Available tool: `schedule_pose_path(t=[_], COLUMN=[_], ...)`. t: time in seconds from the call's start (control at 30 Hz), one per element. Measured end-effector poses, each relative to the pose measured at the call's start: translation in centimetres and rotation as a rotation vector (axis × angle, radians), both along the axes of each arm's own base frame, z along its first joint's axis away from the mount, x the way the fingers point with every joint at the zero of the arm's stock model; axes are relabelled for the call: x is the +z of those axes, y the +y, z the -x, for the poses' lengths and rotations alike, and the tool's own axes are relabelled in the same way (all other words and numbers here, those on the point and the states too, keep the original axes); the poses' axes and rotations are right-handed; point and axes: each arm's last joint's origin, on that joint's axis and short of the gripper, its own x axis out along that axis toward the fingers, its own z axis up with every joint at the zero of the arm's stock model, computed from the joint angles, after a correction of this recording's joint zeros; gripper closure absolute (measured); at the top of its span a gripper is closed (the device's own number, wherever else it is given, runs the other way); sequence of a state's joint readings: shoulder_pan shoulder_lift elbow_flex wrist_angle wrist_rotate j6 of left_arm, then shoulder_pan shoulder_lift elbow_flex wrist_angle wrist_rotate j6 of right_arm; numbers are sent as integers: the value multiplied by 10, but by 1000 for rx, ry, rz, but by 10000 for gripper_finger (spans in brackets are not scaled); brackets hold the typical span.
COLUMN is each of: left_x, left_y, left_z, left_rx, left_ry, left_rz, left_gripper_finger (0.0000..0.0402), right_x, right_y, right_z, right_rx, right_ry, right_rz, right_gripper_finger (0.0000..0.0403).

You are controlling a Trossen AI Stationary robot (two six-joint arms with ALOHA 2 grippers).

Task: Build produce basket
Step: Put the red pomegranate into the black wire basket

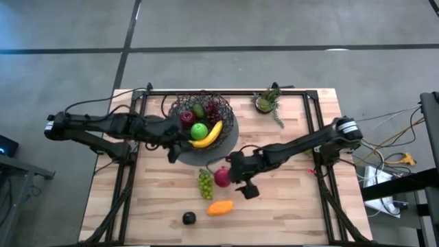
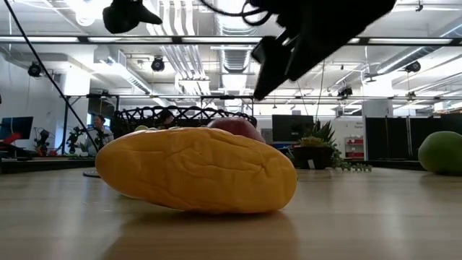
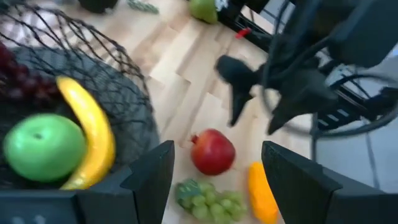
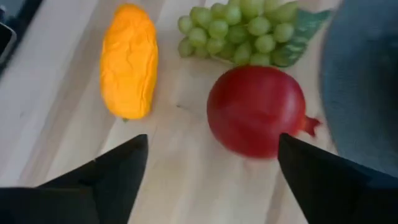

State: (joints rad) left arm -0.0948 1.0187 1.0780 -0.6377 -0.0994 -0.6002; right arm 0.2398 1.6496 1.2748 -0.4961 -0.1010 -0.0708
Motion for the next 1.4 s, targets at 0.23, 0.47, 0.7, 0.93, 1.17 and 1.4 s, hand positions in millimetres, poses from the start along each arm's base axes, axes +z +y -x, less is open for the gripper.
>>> schedule_pose_path(t=[0.23,0.47,0.7,0.93,1.17,1.4], left_x=[-15,-49,-74,-82,-76,-71], left_y=[-29,-54,-67,-74,-72,-68], left_z=[4,5,-12,-26,-20,-10], left_rx=[110,177,195,38,-119,-157], left_ry=[19,117,193,213,199,202], left_rz=[106,222,216,121,-43,-98], left_gripper_finger=[175,175,175,175,175,175], right_x=[-14,-21,-19,-17,-27,-33], right_y=[-6,1,2,-2,-10,-8], right_z=[-15,1,1,-9,-23,-47], right_rx=[-215,-528,-860,-1074,-1150,-1059], right_ry=[172,223,197,172,153,182], right_rz=[-86,-184,-365,-523,-482,-351], right_gripper_finger=[34,34,34,34,35,35])
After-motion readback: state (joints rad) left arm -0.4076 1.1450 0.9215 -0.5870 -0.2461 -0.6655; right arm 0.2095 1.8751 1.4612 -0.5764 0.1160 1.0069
